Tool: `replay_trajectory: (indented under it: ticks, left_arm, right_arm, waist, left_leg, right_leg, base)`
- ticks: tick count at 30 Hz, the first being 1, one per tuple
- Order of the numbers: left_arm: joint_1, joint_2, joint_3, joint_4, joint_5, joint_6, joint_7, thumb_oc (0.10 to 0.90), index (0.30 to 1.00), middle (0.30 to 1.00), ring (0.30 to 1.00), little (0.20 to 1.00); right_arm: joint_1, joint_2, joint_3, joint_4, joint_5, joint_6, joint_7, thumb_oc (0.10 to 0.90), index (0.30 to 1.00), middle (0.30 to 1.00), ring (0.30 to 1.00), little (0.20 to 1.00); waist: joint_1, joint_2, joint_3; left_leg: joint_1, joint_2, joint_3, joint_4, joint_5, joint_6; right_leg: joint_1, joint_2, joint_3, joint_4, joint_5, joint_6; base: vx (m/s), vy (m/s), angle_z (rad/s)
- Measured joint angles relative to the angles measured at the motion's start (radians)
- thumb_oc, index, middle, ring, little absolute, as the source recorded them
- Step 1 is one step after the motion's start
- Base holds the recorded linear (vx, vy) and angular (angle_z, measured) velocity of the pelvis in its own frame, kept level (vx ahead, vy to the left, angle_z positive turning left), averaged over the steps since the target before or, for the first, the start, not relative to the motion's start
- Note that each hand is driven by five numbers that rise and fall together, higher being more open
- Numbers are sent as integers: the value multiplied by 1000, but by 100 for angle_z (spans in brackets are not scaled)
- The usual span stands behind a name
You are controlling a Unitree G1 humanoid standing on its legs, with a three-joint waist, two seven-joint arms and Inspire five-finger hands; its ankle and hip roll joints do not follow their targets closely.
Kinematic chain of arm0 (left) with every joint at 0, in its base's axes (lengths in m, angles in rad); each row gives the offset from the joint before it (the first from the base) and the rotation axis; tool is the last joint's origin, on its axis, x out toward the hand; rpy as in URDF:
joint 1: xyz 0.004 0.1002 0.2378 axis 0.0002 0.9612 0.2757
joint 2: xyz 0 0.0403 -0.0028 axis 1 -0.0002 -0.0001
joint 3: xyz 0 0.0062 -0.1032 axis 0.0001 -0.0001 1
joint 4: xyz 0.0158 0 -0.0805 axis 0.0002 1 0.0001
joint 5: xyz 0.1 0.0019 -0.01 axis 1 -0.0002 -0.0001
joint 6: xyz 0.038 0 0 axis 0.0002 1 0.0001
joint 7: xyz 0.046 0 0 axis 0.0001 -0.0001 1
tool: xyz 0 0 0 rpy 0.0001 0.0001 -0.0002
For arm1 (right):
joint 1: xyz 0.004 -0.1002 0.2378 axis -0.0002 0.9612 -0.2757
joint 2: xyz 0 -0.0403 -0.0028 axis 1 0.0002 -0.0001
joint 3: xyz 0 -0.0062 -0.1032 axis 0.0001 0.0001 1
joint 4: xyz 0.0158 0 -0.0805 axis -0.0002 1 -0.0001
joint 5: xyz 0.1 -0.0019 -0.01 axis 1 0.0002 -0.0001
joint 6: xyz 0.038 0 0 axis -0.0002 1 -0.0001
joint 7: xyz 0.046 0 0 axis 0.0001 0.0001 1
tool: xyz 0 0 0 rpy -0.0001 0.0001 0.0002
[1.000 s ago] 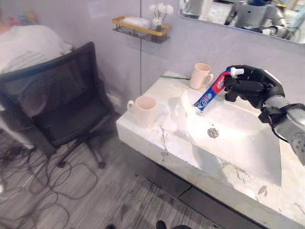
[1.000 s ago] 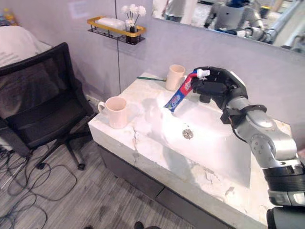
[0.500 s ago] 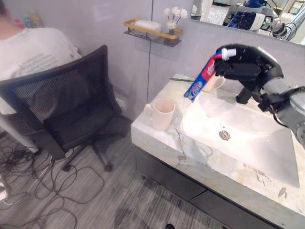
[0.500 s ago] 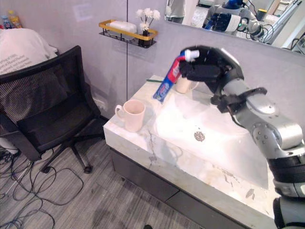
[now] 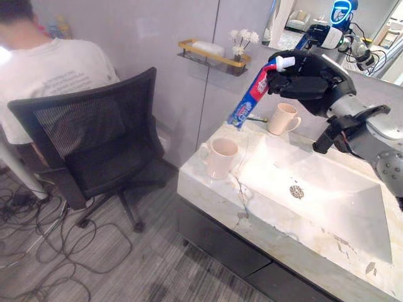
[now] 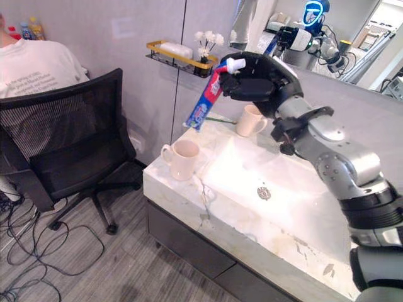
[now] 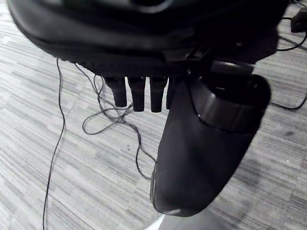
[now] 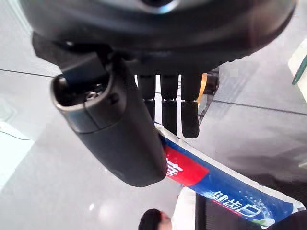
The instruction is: Organize the bathroom.
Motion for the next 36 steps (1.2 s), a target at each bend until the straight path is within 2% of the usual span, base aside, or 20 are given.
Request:
replay_trajectory:
  ticks: [3,9,17,23,36]
  left_arm:
    - [1,-3,-2,0,0,0,0,800,900,900,900,900]
    - [8,-6,-2,13,4,-3,0,800,900,900,900,900]
    - [8,-6,-1,20,4,-20,15,800,900,900,900,900]
    - [7,-5,1,32,36,-36,19,800,900,900,900,900]
    - [-2,0,1,37,40,-62,18,800,900,900,900,900]
  right_arm:
    - [0,22,24,0,-3,0,-11,400,300,300,300,300]
    - [1,86,49,1,-17,1,-17,400,300,300,300,300]
    - [2,89,49,39,-20,0,-8,400,300,300,300,300]
    - [2,89,49,70,-57,0,-10,400,300,300,300,300]
    - [13,92,49,84,-57,0,-8,400,300,300,300,300]
  waist:
    - [14,9,-5]
    - [20,10,-6]
    - [41,7,-1]
    - [40,-5,16]
    - [36,2,50]
  left_leg:
    - [-2,0,-1,0,1,1]
    - [-2,-2,-13,0,2,1]
    - [-4,-3,-25,0,2,0]
    - [-11,-2,-33,0,4,-1]
    - [-17,-4,-34,1,8,-1]
  right_leg:
    - [0,0,-4,0,0,0]
    - [9,0,-16,-4,0,0]
    - [11,1,-21,-5,-1,0]
    - [9,2,-26,-7,-1,0]
    - [3,1,-28,-7,-1,0]
  base:
    - [27,10,5]
    - [33,-6,6]
    - [5,-6,1]
    - [5,-11,2]
    - [3,0,1]
